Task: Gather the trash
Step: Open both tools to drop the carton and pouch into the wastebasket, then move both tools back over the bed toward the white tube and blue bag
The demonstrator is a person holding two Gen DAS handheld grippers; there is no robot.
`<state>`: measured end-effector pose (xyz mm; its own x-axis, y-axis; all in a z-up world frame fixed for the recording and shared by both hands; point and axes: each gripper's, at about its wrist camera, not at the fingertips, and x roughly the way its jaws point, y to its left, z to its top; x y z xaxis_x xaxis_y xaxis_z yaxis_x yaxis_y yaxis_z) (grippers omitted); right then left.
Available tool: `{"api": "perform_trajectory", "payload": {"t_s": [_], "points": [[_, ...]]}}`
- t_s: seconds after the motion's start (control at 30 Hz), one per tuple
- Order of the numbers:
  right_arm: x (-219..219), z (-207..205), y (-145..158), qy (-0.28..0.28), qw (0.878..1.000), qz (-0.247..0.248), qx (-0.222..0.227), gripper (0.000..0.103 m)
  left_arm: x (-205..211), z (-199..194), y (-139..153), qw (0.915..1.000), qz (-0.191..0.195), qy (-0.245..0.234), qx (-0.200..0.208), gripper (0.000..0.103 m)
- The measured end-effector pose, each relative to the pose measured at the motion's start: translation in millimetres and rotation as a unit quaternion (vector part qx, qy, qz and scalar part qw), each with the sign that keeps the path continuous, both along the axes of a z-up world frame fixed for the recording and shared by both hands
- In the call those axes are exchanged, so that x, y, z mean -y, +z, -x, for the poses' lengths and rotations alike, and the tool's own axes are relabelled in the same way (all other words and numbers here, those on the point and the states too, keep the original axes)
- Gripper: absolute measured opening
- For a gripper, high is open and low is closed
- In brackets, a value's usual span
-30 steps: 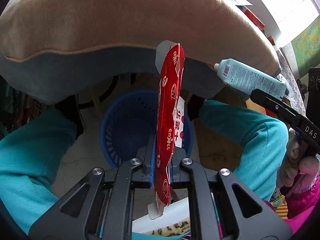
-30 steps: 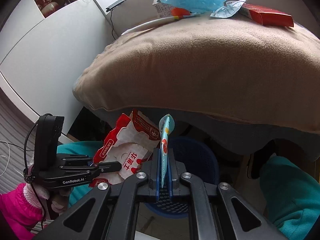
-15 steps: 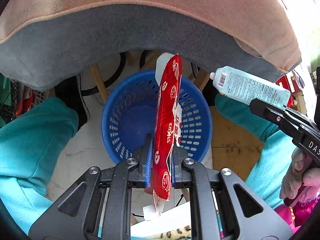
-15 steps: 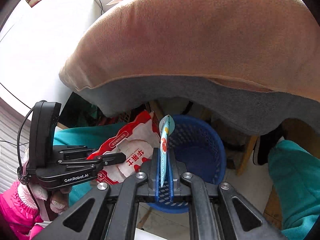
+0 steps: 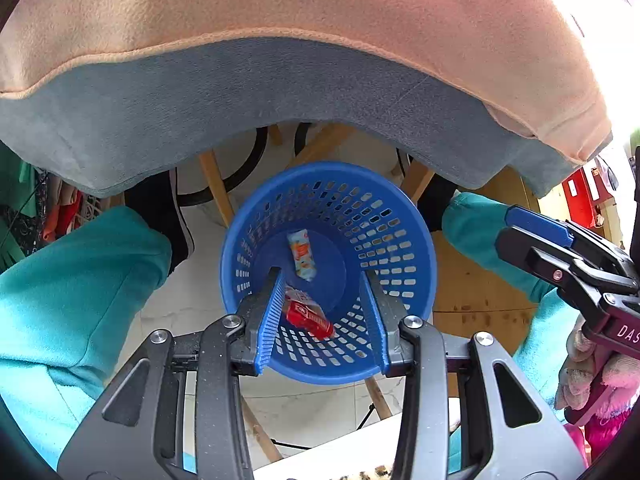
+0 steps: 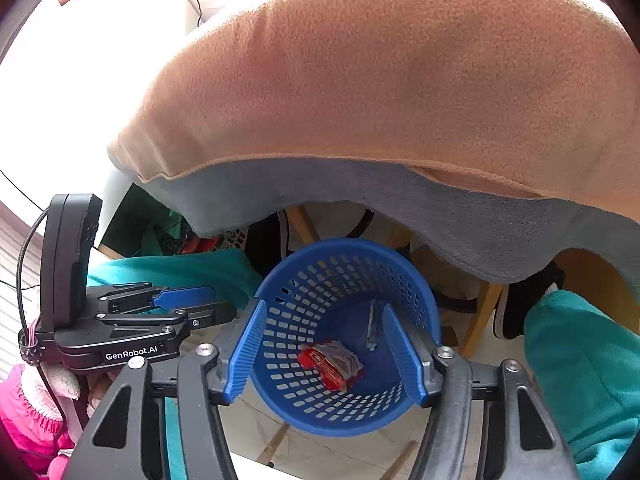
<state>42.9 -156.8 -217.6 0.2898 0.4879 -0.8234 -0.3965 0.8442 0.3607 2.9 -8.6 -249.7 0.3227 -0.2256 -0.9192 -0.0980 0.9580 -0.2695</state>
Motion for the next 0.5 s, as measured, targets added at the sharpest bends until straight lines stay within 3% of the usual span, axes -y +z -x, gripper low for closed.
{"api": "perform_trajectory", "payload": {"t_s": [0.27,0.37,0.5], "points": [[12.8,-5.6,10.2,-0.026,1.0,0.009,0.012,0.085,1.6,-0.3,3.4,1.0,-0.002,-0.004,0.004,0.039],[18.7,-8.9,16.9,-0.035,0.999,0.01,0.015,0.086,1.1,-1.0,6.6,0.9999,-0.003,-0.006,0.011,0.052],[32.3,-12.9,32.7,-0.048,0.998,0.004,0.031,0.087,0.4,-3.6,15.1,0.9997,-0.002,-0.008,0.022,0.054]]}}
